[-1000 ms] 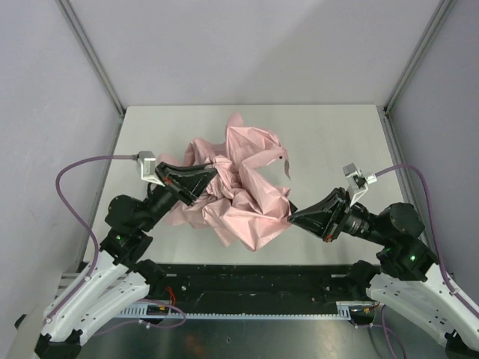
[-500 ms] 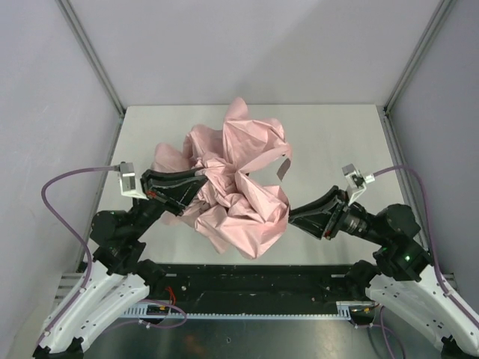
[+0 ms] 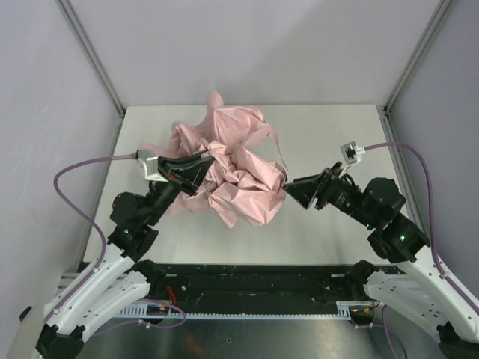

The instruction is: Put away the umbrella

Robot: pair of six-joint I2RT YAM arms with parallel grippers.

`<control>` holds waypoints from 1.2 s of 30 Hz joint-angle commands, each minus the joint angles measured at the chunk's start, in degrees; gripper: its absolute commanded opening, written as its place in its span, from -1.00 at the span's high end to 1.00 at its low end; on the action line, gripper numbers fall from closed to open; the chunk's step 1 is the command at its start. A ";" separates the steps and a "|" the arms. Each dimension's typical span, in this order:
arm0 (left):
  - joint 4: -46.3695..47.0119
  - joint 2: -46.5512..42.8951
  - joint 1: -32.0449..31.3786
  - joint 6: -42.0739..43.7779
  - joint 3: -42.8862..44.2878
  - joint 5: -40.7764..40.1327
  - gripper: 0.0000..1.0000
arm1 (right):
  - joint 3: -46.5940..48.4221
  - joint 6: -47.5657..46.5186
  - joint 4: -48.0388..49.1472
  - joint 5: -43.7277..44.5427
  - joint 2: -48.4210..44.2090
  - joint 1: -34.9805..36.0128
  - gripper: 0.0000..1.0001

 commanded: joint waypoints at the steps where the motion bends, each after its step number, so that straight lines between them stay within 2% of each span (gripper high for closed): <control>1: 7.14 1.83 0.34 5.27 4.22 -3.13 1.00 | 5.41 -0.99 -2.48 3.73 4.99 -2.09 -0.29; 10: 7.67 2.84 0.37 4.09 4.90 -5.10 1.00 | 7.74 0.30 -3.89 4.48 12.99 -3.25 -0.29; 13: 8.17 3.43 0.43 1.63 4.72 -6.41 1.00 | 7.78 0.01 -3.27 1.13 15.42 -3.12 -0.22; 15: 8.41 3.74 0.44 0.41 4.60 -7.12 1.00 | 7.50 0.96 -1.66 -2.42 16.96 -2.97 -0.06; 18: 8.76 3.53 0.47 -1.67 3.87 -10.70 1.00 | 6.30 3.68 2.97 -6.72 16.68 -4.06 0.32; 19: 8.82 3.21 0.49 -2.55 3.62 -11.88 1.00 | 5.15 4.75 6.66 -9.28 15.67 -5.04 0.47; 20: 8.84 2.87 0.63 -3.65 3.31 -12.74 1.00 | 3.44 6.78 12.11 -13.54 14.55 -6.23 0.71; 21: 8.86 2.48 0.79 -4.68 2.99 -13.34 1.00 | 1.26 10.03 20.55 -19.45 13.38 -7.58 0.86; 22: 8.87 2.07 0.96 -6.03 2.73 -13.64 1.00 | -1.89 14.65 31.27 -24.92 12.22 -8.78 0.93; 24: 8.98 1.38 1.35 -8.78 2.04 -13.72 1.00 | -7.42 27.32 58.57 -33.71 11.50 -9.96 0.98; 27: 9.35 0.34 2.43 -13.50 0.82 -12.67 1.00 | -9.53 44.71 92.16 -42.21 15.33 -9.61 1.00; 28: 9.46 -0.01 2.74 -15.01 0.47 -12.30 1.00 | -9.40 48.46 97.18 -43.37 16.76 -9.66 1.00; 29: 9.56 -0.32 3.03 -16.29 0.20 -11.94 1.00 | -9.24 50.30 98.20 -44.12 17.82 -10.08 0.98; 31: 9.68 -0.73 3.36 -18.33 -0.28 -11.57 1.00 | -9.22 50.62 94.41 -44.73 18.92 -12.11 0.76; 33: 9.73 -0.96 3.70 -19.41 -0.52 -11.18 1.00 | -9.78 48.42 86.72 -44.53 18.54 -15.47 0.50; 35: 9.57 -1.11 4.21 -20.41 -0.62 -10.90 1.00 | -10.10 40.09 73.99 -43.56 16.29 -18.29 0.19; 36: 9.49 -1.18 4.56 -21.14 -0.69 -10.75 1.00 | -9.59 33.54 64.45 -42.15 14.60 -19.10 0.06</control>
